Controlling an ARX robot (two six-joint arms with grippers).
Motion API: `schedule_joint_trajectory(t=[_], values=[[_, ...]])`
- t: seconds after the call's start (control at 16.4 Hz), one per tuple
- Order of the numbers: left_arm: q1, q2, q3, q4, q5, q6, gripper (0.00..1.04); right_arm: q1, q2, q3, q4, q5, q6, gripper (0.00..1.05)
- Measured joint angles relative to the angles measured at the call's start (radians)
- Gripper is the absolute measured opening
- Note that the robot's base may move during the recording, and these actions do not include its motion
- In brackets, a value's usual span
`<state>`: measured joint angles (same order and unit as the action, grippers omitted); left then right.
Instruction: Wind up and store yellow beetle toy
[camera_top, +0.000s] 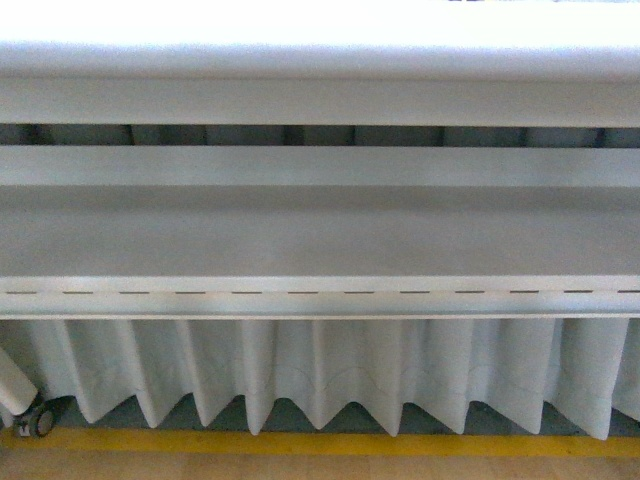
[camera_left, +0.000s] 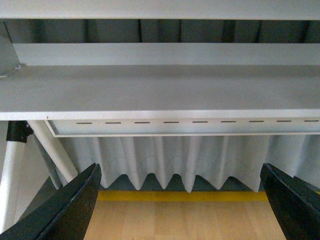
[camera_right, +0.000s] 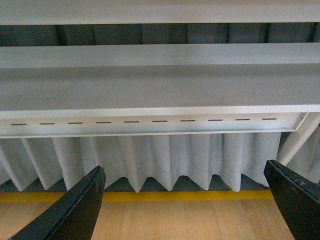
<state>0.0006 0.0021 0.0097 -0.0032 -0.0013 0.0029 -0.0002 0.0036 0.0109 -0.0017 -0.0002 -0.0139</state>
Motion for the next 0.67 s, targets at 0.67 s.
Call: schedule_joint_trajectory(t=[0.67], values=[[0.0,0.0,0.0,0.0,0.001,0.0,0.98,0.0,0.0,0.0,-0.003,0.0,0.0,0.98]])
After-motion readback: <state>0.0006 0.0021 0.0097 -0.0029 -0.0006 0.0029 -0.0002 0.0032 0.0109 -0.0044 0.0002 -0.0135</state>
